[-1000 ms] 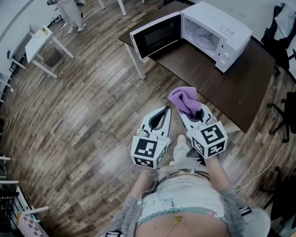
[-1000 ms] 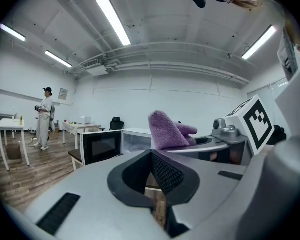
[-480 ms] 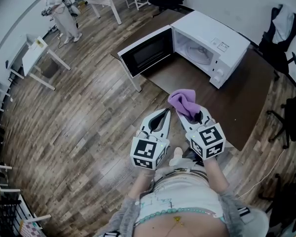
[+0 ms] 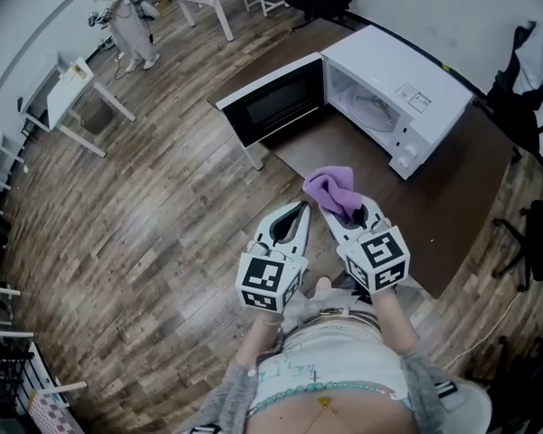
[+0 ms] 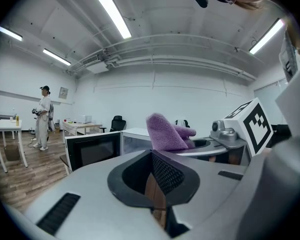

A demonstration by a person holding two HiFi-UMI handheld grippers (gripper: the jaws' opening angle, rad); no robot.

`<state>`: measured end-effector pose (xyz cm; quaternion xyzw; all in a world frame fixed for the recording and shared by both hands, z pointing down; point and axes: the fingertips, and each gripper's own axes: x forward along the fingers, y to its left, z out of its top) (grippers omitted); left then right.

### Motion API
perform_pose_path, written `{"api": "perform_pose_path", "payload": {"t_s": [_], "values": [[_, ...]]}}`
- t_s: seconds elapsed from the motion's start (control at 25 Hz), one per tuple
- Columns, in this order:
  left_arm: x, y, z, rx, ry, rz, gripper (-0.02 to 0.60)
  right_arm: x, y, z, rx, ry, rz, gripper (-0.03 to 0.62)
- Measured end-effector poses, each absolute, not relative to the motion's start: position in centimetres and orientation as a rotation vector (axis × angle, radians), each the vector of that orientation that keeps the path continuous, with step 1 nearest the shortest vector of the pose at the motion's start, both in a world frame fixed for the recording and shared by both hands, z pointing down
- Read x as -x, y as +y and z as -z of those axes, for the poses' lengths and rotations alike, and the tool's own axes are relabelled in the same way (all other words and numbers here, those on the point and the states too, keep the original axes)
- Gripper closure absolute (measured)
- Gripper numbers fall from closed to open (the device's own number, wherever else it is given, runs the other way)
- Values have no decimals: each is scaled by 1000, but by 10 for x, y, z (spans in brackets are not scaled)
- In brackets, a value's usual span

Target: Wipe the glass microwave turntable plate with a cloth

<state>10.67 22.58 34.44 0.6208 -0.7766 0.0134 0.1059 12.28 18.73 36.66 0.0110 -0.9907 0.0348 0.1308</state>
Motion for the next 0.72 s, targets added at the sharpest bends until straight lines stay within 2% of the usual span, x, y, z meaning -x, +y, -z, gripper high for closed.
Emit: {"api": "perform_pose_path", "payload": {"t_s": [0.4,0.72], "values": [[-88,197,-346,-1882,-2235,-38,571,-108,161,-372,-110,-2873,-141,490],[-42,172,-353,-1986,-2135,-34,571,-70,138,-380,-251,-2848,-154,490]]}}
